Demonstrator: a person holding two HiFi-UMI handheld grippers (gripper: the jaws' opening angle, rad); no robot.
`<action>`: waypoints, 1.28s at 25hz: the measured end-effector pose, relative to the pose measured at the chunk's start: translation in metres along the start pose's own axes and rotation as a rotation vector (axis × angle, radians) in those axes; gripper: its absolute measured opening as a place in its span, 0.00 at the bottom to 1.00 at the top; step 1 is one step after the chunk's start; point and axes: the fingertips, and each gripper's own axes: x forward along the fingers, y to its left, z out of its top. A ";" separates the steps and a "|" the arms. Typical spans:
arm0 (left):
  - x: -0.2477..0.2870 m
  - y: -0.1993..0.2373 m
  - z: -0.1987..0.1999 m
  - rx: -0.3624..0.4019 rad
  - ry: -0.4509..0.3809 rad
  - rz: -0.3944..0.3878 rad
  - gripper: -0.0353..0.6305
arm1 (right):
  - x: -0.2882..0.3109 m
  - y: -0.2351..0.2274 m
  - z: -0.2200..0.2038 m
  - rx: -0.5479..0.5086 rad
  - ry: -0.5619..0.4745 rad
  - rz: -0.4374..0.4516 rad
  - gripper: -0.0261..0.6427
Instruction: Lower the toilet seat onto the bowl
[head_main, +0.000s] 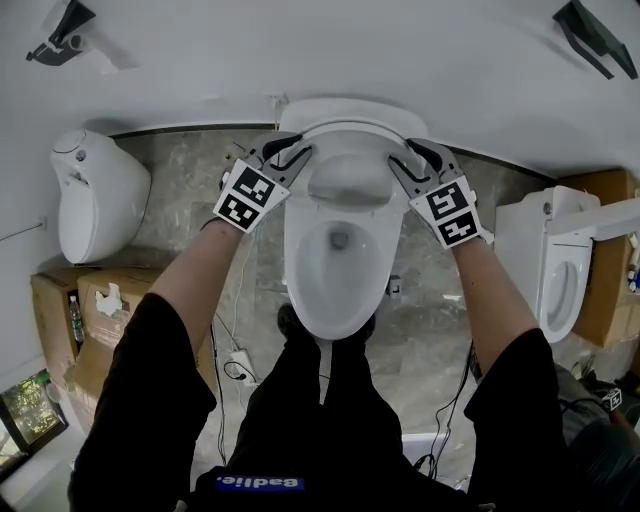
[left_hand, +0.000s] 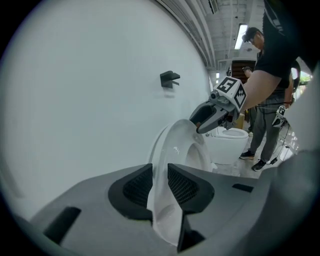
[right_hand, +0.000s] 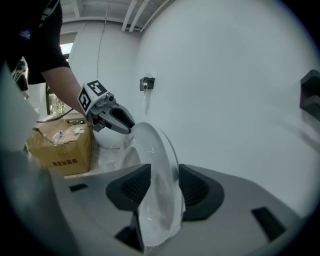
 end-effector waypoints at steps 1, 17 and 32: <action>0.002 0.001 0.000 0.005 0.001 0.002 0.19 | 0.001 -0.001 -0.002 -0.013 0.006 -0.005 0.27; 0.009 0.005 -0.003 0.068 0.018 0.015 0.18 | 0.006 -0.009 -0.006 -0.111 0.038 -0.079 0.22; -0.016 -0.024 -0.011 0.063 0.014 0.019 0.18 | -0.021 0.019 -0.008 -0.080 0.039 -0.119 0.22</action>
